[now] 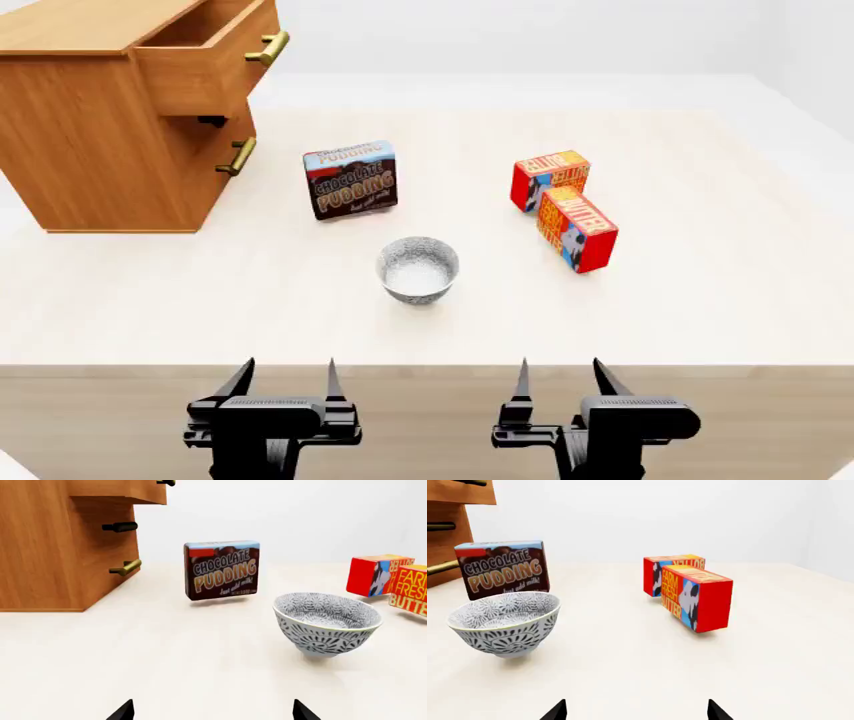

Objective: Put the bowl in the top drawer of the cabinet.

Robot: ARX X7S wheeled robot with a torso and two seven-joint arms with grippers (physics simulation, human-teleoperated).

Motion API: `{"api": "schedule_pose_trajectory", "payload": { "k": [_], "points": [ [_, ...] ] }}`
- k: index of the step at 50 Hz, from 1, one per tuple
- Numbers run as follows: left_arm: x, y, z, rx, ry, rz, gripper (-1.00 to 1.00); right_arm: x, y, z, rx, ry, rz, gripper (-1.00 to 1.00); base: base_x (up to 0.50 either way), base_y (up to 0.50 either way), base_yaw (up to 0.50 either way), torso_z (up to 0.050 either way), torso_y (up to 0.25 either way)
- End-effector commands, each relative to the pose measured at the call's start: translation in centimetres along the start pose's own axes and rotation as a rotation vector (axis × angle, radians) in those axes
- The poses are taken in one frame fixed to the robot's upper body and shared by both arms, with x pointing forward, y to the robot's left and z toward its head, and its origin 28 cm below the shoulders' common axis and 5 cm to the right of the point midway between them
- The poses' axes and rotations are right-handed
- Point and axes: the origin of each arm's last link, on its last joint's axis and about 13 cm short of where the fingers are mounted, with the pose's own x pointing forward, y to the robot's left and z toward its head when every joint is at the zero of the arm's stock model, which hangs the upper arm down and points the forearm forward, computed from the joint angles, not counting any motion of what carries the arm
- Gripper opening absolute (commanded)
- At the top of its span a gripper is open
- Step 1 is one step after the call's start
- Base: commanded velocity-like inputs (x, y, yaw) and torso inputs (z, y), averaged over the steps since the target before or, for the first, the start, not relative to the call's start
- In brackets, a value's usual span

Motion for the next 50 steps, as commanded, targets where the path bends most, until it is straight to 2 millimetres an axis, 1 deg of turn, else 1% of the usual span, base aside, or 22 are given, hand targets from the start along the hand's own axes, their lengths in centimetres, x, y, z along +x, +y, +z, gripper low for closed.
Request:
{"api": "schedule_pose_trajectory", "payload": {
  "k": [1,12,22,27,34,39,42,46,47,50],
  "points": [
    [0.0,0.1,0.0,0.001,0.003,0.004,1.00,0.1,0.0,0.1,-0.007,0.007,-0.012,1.00,0.00,0.00,0.00,0.000,0.000],
    [-0.1,0.4,-0.1,0.000,0.024,0.005,1.00,-0.1,0.0,0.6,-0.048,0.006,-0.042,1.00,0.00,0.02,0.00,0.000,0.000],
    [0.0,0.5,0.1,-0.011,0.018,-0.001,1.00,-0.2,0.1,1.1,-0.077,-0.007,-0.042,1.00,0.00,0.50,0.00,0.000,0.000],
    [0.5,1.0,0.0,-0.040,0.036,0.001,1.00,-0.2,0.1,1.4,-0.092,-0.009,-0.044,1.00,0.00,0.50,0.00,0.000,0.000],
    [0.9,1.4,0.8,-0.042,-0.011,-0.023,1.00,0.5,0.3,1.7,-0.136,0.025,-0.042,1.00,0.00,0.50,0.00,0.009,0.000],
    [1.5,1.2,2.0,-0.016,-0.034,-0.063,1.00,1.2,0.1,2.0,-0.183,0.067,-0.044,1.00,0.04,0.22,0.00,0.050,0.000],
    [2.2,1.1,3.1,-0.006,-0.033,-0.084,1.00,1.6,-0.2,2.8,-0.122,0.095,-0.017,1.00,0.00,0.00,0.00,0.050,0.000],
    [3.4,1.2,5.6,0.010,-0.059,-0.115,1.00,2.6,-1.1,5.0,-0.043,0.095,-0.042,1.00,0.00,0.00,0.00,0.050,0.000],
    [3.7,1.2,6.1,0.021,-0.067,-0.114,1.00,2.7,-1.3,5.4,-0.043,0.095,-0.048,1.00,0.00,0.00,0.00,0.050,0.000],
    [5.1,1.5,7.7,0.027,-0.055,-0.109,1.00,3.2,-1.7,7.5,-0.084,0.070,-0.077,1.00,0.00,0.00,0.00,0.050,0.000]
  ]
}}
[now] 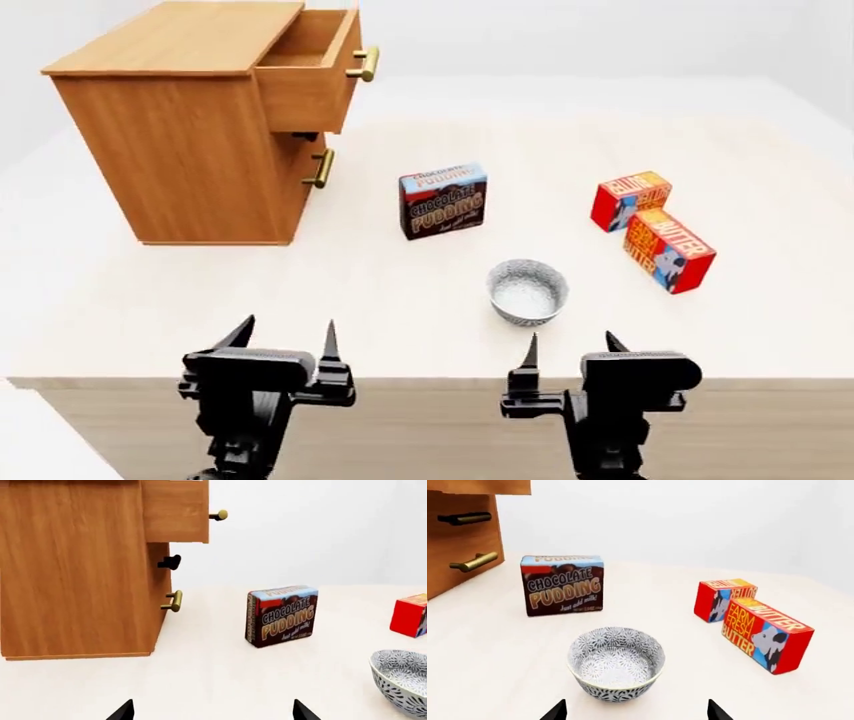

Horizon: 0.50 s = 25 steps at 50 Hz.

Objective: Put the bowl in the top drawer of the cabinet.

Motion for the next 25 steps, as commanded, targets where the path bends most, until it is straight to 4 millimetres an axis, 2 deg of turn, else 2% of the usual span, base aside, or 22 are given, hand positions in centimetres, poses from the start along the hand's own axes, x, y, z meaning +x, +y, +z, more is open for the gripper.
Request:
{"api": "schedule_pose_trajectory", "payload": {
  "k": [1,8,15,18,25],
  "points": [
    [3.1,0.5,4.6,0.038,-0.019,-0.034,1.00,1.3,-1.6,4.6,0.008,-0.002,-0.032,1.00,0.00,0.00,0.00,0.050,0.000],
    [6.3,1.2,8.8,0.029,0.008,-0.024,1.00,2.4,-2.6,10.1,-0.024,-0.031,-0.028,1.00,0.00,0.00,0.00,0.050,0.000],
    [8.7,1.4,12.9,0.023,0.025,-0.034,1.00,4.9,-3.2,15.1,-0.072,-0.017,-0.044,1.00,0.00,0.00,0.00,0.050,0.000],
    [9.9,1.7,14.9,0.010,0.032,-0.020,1.00,5.7,-3.3,17.4,-0.029,0.009,-0.010,1.00,0.00,0.00,0.00,0.050,0.000],
    [11.9,1.7,20.7,-0.053,0.017,-0.027,1.00,7.7,-3.7,21.9,-0.090,0.005,-0.065,1.00,0.00,0.00,0.00,0.050,0.000]
  ]
}}
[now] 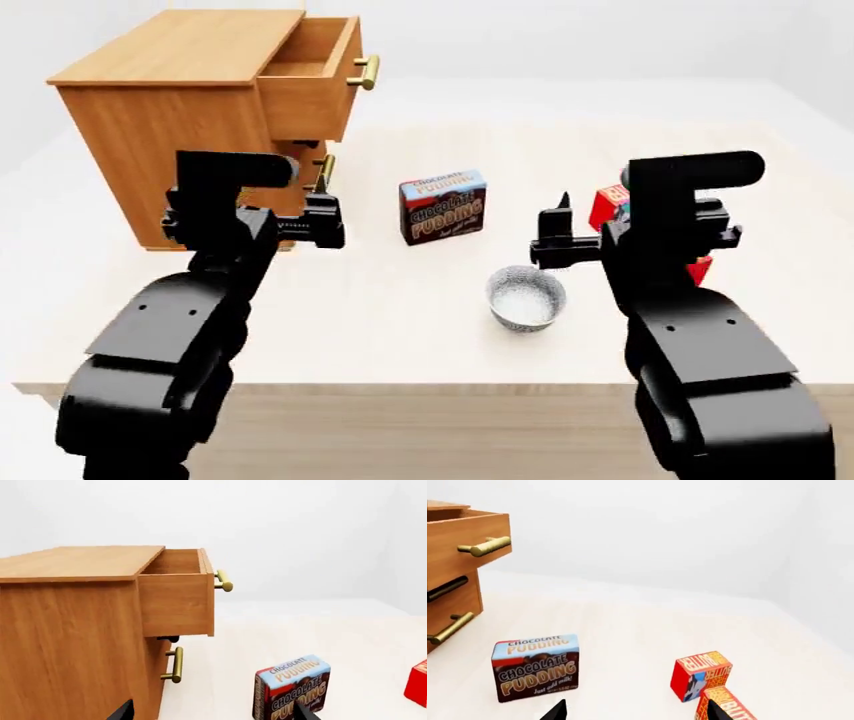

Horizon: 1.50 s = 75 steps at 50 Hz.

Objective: Put the bowl in the top drawer of the cabinet.

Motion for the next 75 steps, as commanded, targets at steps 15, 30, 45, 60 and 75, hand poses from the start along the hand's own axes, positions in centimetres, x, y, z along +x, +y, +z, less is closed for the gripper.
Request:
{"api": "schedule_pose_trajectory", "payload": {
  "k": [15,30,45,60,75],
  "points": [
    [4.9,-0.7,14.9,-0.041,-0.017,0.005,1.00,1.9,-1.6,10.2,-0.035,-0.098,0.007,1.00,0.27,-0.06,0.00,0.049,0.000],
    [5.8,-0.2,16.2,-0.031,0.090,0.046,1.00,2.2,-1.5,8.8,-0.062,-0.093,0.024,1.00,0.50,-0.07,0.00,0.000,0.000],
    [7.5,0.4,14.6,-0.002,0.162,0.093,1.00,2.5,-0.8,8.1,-0.118,-0.093,0.046,1.00,0.50,0.00,0.00,0.000,0.000],
    [8.0,0.0,14.5,-0.054,0.229,0.053,1.00,2.2,-1.0,7.7,-0.123,-0.099,0.062,1.00,0.50,0.00,0.00,0.000,0.002],
    [9.2,-0.8,13.0,-0.015,0.381,0.020,1.00,2.7,-1.0,6.9,-0.128,-0.067,0.030,1.00,0.40,0.00,0.00,0.000,0.000]
  ]
}}
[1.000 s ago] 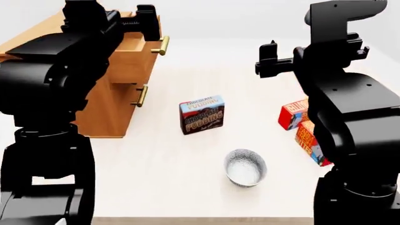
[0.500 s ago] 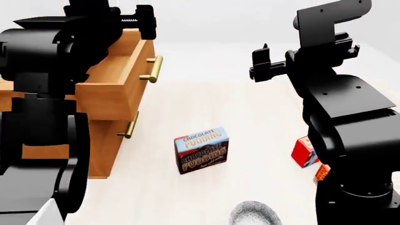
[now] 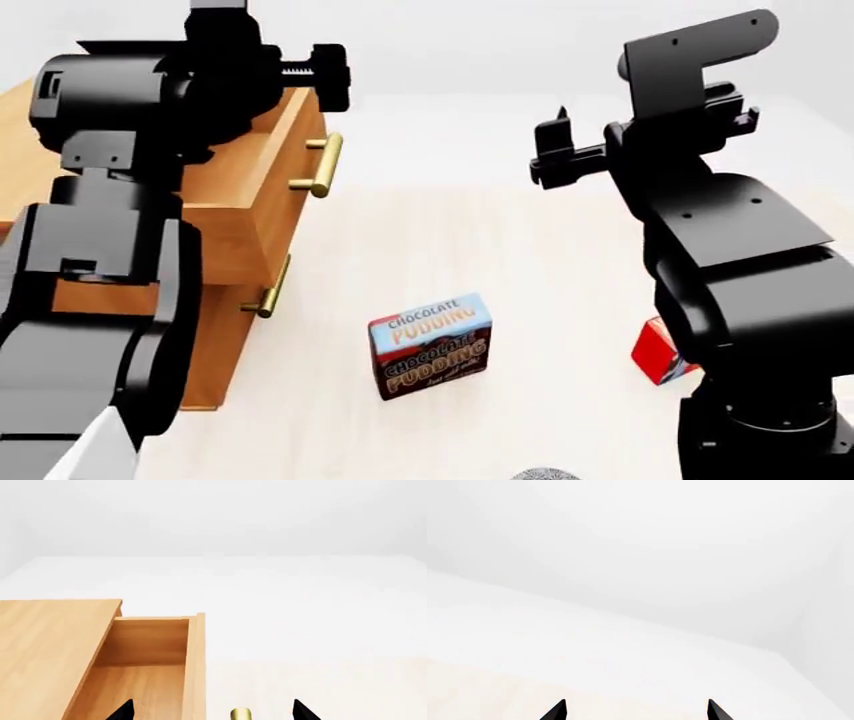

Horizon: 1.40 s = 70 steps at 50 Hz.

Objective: Put the bowl in the top drawer of the cabinet.

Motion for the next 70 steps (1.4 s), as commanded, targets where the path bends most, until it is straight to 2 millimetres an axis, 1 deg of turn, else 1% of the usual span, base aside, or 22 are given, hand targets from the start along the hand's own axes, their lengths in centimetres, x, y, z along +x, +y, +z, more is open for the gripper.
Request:
{"api": "schedule_pose_trajectory", "payload": {
  "k": [1,8,15,22,33,42,58,70],
  "points": [
    [1.1,-0.3,-0.7,-0.008,0.110,-0.024,1.00,0.2,0.0,-0.6,0.000,0.023,-0.020,1.00,0.00,0.00,0.00,0.000,0.000],
    [1.6,0.3,-1.8,-0.080,0.188,0.019,1.00,0.4,-0.1,-1.2,-0.004,0.034,-0.022,1.00,0.00,0.00,0.00,0.000,0.000],
    [1.8,0.4,-2.7,-0.123,0.225,0.027,1.00,0.5,0.0,-1.7,-0.024,0.044,-0.021,1.00,0.00,0.00,0.00,0.000,0.000],
    [1.8,0.2,-3.0,-0.156,0.251,0.018,1.00,0.7,0.0,-2.1,-0.026,0.052,-0.017,1.00,0.00,0.00,0.00,0.000,0.000],
    [1.9,0.2,-4.1,-0.233,0.299,-0.023,1.00,0.9,0.0,-2.5,-0.029,0.059,-0.019,1.00,0.00,0.00,0.00,0.000,0.000],
    [2.2,-0.7,-4.9,-0.241,0.318,-0.068,1.00,0.8,0.2,-2.9,-0.037,0.063,-0.017,1.00,0.00,0.00,0.00,0.000,0.000],
    [2.4,-2.6,-5.6,-0.231,0.342,-0.135,1.00,0.3,-0.4,-3.2,-0.024,0.069,-0.025,1.00,0.00,0.00,0.00,0.000,0.000],
    [2.4,-4.1,-6.2,-0.299,0.361,-0.213,1.00,0.2,-0.7,-3.9,-0.015,0.084,-0.043,1.00,0.00,0.00,0.00,0.000,0.000]
  ]
}}
